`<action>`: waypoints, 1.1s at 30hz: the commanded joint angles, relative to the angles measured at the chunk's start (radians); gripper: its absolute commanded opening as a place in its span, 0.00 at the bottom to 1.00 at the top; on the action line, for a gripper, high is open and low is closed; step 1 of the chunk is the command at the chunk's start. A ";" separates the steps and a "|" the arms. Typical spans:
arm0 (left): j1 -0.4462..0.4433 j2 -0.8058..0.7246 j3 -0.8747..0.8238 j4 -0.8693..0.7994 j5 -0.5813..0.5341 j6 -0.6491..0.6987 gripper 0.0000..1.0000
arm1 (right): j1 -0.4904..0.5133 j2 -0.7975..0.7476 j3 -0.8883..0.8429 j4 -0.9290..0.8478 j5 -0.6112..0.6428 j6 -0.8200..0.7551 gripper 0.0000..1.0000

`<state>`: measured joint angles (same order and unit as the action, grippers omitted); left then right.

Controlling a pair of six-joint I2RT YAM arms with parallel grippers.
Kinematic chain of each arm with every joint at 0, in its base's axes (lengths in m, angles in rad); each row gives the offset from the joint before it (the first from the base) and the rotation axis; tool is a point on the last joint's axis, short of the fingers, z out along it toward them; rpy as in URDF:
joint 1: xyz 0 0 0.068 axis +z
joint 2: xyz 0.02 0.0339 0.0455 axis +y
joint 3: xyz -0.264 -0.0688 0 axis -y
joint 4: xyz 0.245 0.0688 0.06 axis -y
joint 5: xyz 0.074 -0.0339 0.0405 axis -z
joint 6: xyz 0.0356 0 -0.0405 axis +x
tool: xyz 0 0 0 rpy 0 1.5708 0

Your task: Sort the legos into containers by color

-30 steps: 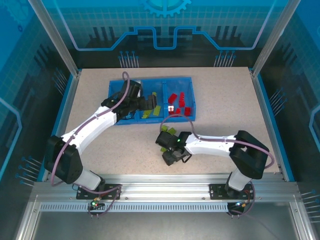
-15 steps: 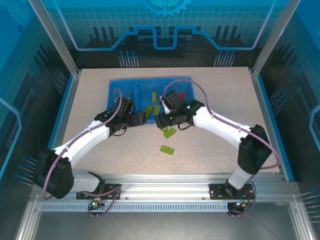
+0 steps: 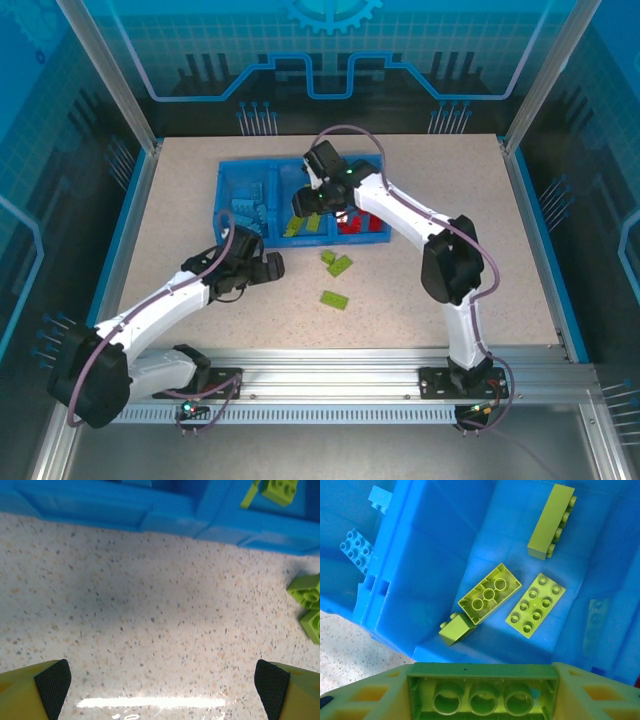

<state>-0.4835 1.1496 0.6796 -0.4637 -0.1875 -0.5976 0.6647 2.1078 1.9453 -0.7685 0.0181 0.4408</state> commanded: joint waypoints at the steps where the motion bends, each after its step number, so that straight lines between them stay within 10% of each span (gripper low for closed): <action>1: -0.068 -0.019 -0.011 -0.025 -0.028 -0.051 0.99 | -0.008 0.059 0.079 -0.084 0.003 0.025 0.65; 13: -0.321 0.145 0.056 0.055 -0.026 -0.156 0.99 | -0.006 0.097 0.139 -0.069 -0.067 0.024 0.97; 33: -0.486 0.621 0.394 0.031 0.023 -0.003 0.95 | -0.173 -0.443 -0.397 0.105 -0.015 0.019 1.00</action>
<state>-0.9581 1.7348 1.0298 -0.4015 -0.1848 -0.6399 0.5266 1.7294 1.6146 -0.6975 -0.0147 0.4488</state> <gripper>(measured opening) 0.959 0.999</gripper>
